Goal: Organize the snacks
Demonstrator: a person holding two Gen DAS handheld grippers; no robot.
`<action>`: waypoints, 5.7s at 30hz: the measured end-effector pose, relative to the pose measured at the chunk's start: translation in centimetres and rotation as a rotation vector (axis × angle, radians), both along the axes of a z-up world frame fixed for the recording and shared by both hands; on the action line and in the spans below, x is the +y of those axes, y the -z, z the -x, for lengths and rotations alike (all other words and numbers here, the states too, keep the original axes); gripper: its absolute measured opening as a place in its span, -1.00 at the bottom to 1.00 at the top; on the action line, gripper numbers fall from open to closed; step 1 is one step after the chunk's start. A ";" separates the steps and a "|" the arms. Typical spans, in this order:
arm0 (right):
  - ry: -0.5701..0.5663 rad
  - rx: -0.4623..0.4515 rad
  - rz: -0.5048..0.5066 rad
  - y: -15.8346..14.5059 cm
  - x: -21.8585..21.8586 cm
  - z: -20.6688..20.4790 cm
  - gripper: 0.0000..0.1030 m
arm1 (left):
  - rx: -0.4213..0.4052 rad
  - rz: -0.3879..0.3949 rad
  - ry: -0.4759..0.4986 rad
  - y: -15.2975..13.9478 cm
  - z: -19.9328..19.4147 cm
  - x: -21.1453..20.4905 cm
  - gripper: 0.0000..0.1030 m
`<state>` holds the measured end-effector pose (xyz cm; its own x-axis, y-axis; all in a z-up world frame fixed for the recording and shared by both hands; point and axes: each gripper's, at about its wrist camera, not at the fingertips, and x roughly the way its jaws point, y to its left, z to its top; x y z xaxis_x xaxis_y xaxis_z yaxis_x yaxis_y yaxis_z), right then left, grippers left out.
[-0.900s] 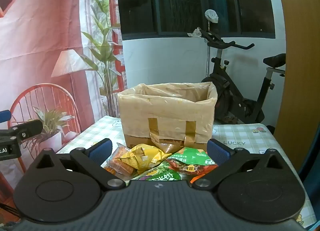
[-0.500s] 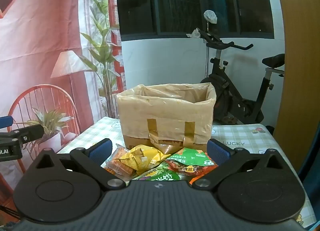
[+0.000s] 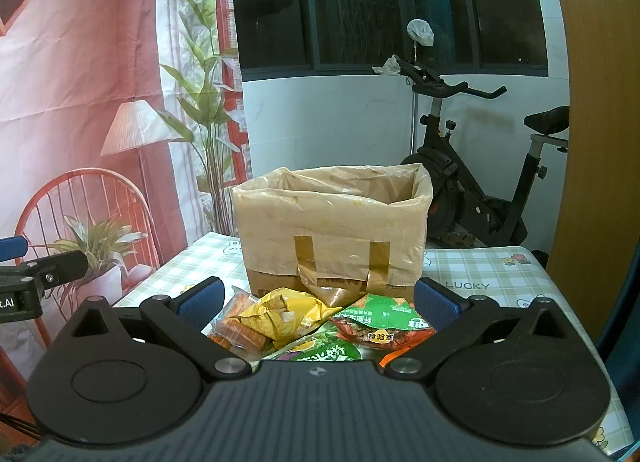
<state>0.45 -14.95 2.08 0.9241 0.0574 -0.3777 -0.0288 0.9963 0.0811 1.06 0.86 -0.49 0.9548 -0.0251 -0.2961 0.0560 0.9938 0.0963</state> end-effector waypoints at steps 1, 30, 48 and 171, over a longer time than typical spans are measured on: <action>0.000 0.000 0.000 0.0 0.0 0.0 0.99 | 0.000 0.000 0.000 0.0 0.0 0.0 1.00; -0.001 0.003 0.002 0.1 0.2 -0.1 0.99 | 0.018 0.009 -0.004 0.1 0.1 0.0 0.99; -0.001 0.005 0.001 0.0 0.1 -0.2 0.99 | 0.025 0.011 -0.007 0.3 0.0 -0.1 0.99; -0.133 -0.123 0.064 12.2 -3.1 -5.8 0.45 | 0.402 0.012 0.336 18.1 -17.5 -3.7 0.16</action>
<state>6.27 -18.07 -10.15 0.9494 0.1615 -0.2692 -0.1660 0.9861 0.0059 18.59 -2.83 -18.58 0.7042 -0.3165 -0.6355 0.4024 0.9154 -0.0099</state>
